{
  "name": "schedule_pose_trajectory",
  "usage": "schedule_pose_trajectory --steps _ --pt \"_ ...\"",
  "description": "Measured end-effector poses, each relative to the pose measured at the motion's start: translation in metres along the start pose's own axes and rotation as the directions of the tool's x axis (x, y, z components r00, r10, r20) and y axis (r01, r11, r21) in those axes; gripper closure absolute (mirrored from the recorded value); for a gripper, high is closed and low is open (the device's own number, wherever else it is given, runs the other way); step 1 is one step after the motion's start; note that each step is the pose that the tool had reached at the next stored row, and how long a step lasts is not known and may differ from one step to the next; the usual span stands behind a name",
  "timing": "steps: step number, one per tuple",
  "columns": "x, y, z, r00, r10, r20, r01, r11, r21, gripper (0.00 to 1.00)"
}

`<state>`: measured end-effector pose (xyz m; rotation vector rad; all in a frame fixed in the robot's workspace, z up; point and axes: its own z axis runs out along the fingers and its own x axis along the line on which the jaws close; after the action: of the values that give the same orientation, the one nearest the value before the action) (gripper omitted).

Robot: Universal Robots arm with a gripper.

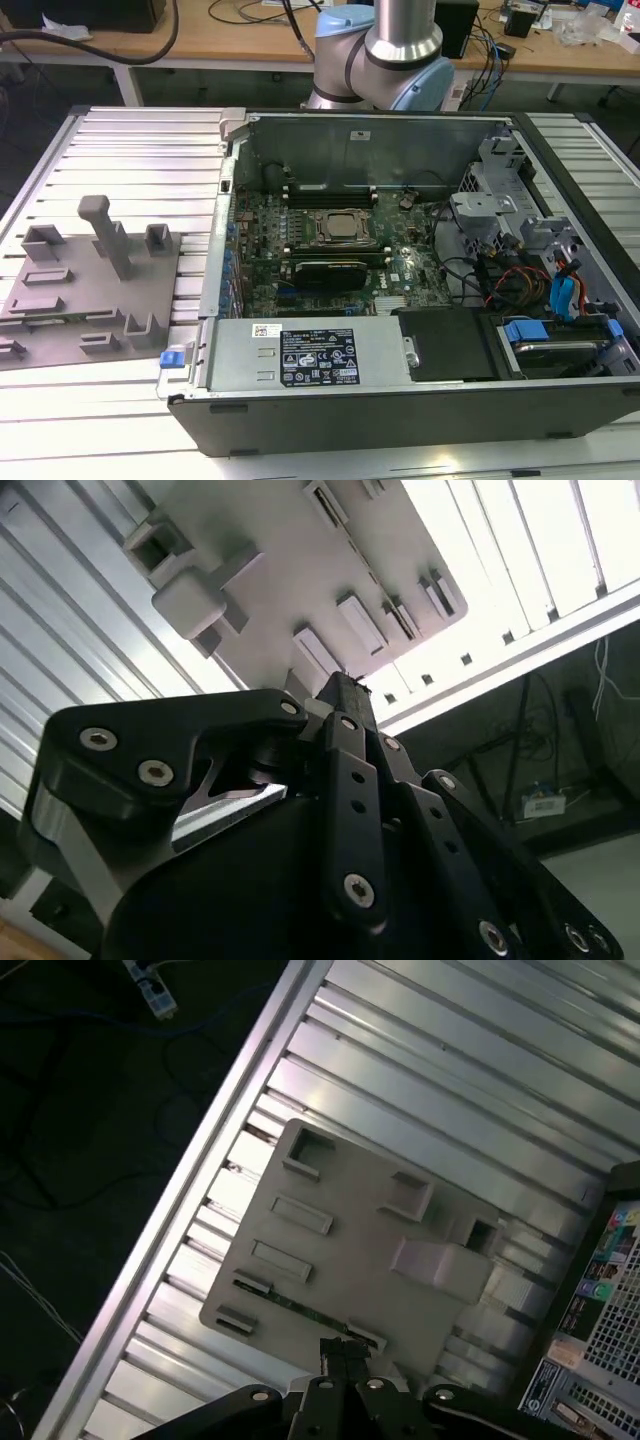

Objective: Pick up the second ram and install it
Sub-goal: 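Pick up the second ram and move it above second insertion slot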

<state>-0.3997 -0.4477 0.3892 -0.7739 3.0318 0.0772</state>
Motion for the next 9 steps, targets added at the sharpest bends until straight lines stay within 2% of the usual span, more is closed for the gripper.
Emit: schedule_pose_trajectory --steps 4,7,9 --pt "0.0 0.0 0.0 0.9958 -0.091 -0.004 0.091 0.9958 -0.0023 0.89" --pt "0.0 0.0 0.0 0.9893 -0.146 -0.0063 0.146 0.9893 -0.0039 0.89" --pt "0.0 0.0 0.0 0.9807 -0.195 -0.0083 0.195 0.9807 -0.0054 0.89"
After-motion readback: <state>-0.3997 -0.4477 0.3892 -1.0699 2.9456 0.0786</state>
